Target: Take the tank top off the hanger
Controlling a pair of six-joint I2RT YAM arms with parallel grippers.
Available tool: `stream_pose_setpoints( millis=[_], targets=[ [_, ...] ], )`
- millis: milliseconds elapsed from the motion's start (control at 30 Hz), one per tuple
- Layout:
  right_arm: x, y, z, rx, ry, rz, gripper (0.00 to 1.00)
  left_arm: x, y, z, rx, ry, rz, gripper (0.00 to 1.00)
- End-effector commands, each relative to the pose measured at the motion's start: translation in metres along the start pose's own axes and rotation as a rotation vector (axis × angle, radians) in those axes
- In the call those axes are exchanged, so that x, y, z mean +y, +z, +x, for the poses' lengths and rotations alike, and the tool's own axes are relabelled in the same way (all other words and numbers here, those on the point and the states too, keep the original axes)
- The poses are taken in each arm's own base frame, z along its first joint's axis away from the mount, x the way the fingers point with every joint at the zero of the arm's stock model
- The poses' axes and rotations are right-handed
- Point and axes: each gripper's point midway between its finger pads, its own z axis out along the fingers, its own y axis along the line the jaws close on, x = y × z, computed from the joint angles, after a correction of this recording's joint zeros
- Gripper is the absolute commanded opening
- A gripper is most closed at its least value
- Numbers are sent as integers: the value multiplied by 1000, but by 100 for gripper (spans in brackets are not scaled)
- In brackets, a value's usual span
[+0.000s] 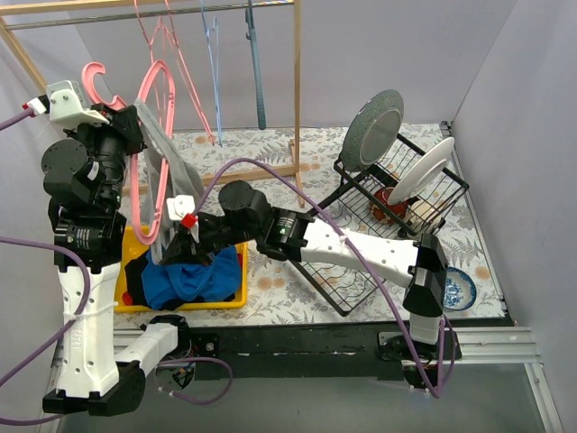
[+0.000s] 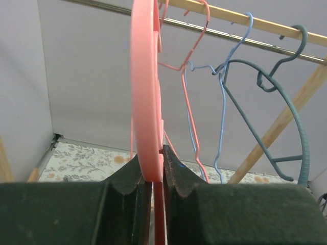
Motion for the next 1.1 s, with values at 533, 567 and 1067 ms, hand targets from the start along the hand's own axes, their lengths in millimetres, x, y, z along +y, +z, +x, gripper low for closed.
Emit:
stream_pose_setpoints(
  millis=[533,567,1067],
  targets=[
    [-56,-84,-73,-62,-53,487,64,-17,-106,-31,-82,-47,136,0],
    [-63,-88,-85,-89,-70,510,66,-17,-113,-33,-96,-44,143,0],
    [-101,-60,-125,-173,-148,490,80,-43,-144,-29,-88,-38,316,0]
  ],
)
